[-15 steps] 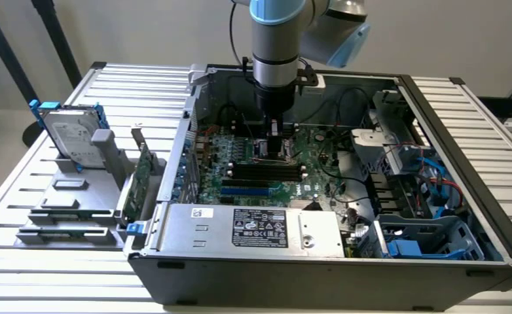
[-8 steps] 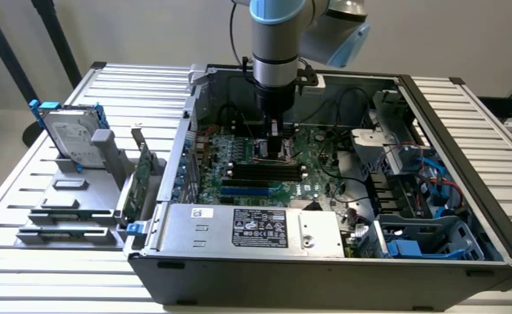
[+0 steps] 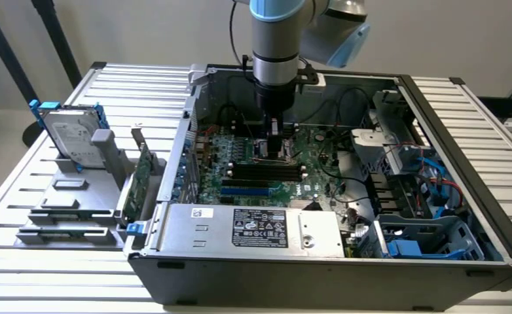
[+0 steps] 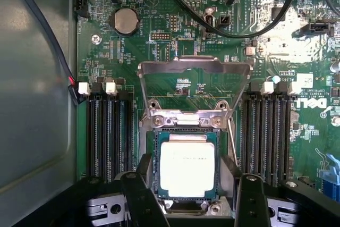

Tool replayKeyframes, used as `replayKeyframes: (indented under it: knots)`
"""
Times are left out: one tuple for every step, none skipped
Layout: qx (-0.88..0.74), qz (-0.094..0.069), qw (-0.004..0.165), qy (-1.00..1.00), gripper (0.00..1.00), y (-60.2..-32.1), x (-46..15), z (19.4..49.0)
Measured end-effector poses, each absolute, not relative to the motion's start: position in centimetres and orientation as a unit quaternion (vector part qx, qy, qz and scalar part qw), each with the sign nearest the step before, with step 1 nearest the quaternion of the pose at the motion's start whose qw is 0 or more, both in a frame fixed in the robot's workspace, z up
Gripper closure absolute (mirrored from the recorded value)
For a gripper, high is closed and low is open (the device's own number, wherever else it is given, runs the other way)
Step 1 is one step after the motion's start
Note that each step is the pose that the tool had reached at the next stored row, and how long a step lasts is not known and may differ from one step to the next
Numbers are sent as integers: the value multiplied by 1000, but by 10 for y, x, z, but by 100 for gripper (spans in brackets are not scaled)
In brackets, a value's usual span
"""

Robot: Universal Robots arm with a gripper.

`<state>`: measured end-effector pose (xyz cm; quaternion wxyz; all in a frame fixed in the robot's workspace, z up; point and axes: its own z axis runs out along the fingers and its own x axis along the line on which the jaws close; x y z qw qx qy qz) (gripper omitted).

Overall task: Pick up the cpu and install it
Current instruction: 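Place the cpu into insertion slot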

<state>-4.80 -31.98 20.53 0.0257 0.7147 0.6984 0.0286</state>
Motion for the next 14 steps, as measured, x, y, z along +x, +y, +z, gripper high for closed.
replayKeyframes:
  knots:
    - [715,28,25,698,38,-320,-48,206]
    - [715,28,25,698,38,-320,-48,206]
    - [715,28,25,698,38,-321,-49,206]
    - [715,28,25,698,41,-321,-49,206]
    - [715,27,25,698,47,-321,-50,206]
    - [715,27,24,698,47,-322,-50,207]
    - [715,27,24,698,53,-322,-51,207]
    - [715,27,24,698,53,-322,-52,208]
    - [715,27,24,698,59,-322,-53,208]
    - [715,27,24,698,65,-322,-54,209]
    - [715,27,24,698,65,-323,-55,209]
    - [715,27,24,698,71,-323,-57,210]
    - [715,27,24,698,77,-323,-59,210]
    - [715,27,24,699,83,-323,-61,210]
